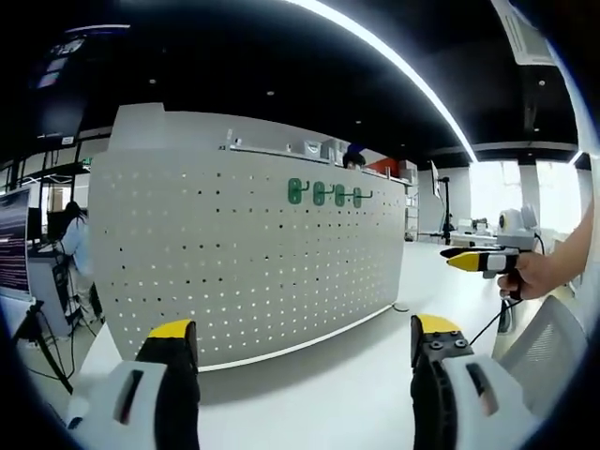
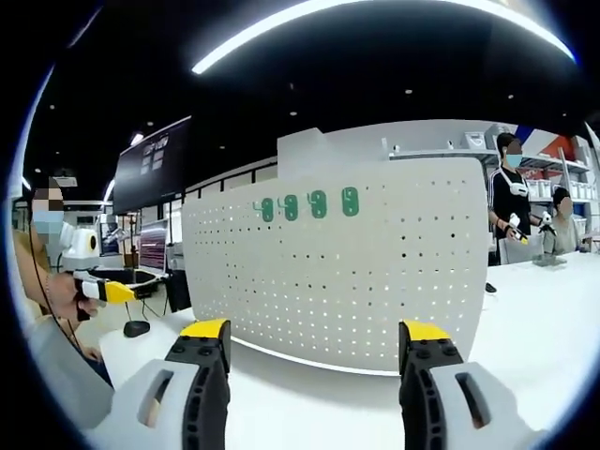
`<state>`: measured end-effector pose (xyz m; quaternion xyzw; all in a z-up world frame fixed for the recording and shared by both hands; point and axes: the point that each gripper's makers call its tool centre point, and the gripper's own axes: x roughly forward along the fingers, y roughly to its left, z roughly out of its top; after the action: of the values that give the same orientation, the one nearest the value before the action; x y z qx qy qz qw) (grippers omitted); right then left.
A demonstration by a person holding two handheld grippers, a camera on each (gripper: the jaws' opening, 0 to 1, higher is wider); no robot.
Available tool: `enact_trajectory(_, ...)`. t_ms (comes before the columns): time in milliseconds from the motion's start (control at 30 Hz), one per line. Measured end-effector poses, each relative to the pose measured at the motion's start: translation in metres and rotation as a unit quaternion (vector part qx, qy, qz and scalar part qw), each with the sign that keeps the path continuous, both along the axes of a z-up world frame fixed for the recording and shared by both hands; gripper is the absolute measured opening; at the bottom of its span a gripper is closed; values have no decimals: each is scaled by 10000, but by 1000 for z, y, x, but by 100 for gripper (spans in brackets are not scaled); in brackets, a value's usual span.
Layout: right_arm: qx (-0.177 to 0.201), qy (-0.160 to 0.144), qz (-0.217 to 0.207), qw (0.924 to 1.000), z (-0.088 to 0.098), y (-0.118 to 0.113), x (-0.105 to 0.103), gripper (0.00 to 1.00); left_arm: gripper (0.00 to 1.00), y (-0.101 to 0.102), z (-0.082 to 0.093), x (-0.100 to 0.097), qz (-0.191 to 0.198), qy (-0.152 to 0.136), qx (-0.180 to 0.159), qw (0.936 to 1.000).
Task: Insert the hook assembly into the mounting plate slot until the hook locks in place.
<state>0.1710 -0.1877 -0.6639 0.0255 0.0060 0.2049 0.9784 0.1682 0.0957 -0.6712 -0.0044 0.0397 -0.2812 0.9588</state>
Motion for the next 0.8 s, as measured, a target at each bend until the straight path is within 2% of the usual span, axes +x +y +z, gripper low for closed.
enact_trajectory(200, 22, 48, -7, 10000, -4, -3, -11, 72, 98, 6, -4, -6, 71, 48, -43, 10000)
enact_trajectory(433, 11, 32, -5, 10000, -1, -6, -16, 72, 99, 14, -7, -11, 133, 81, -62, 9999)
enact_trajectory(800, -13, 79, -45, 10000, -4, -12, -28, 72, 99, 16, -4, -17, 159, 79, -42, 9998)
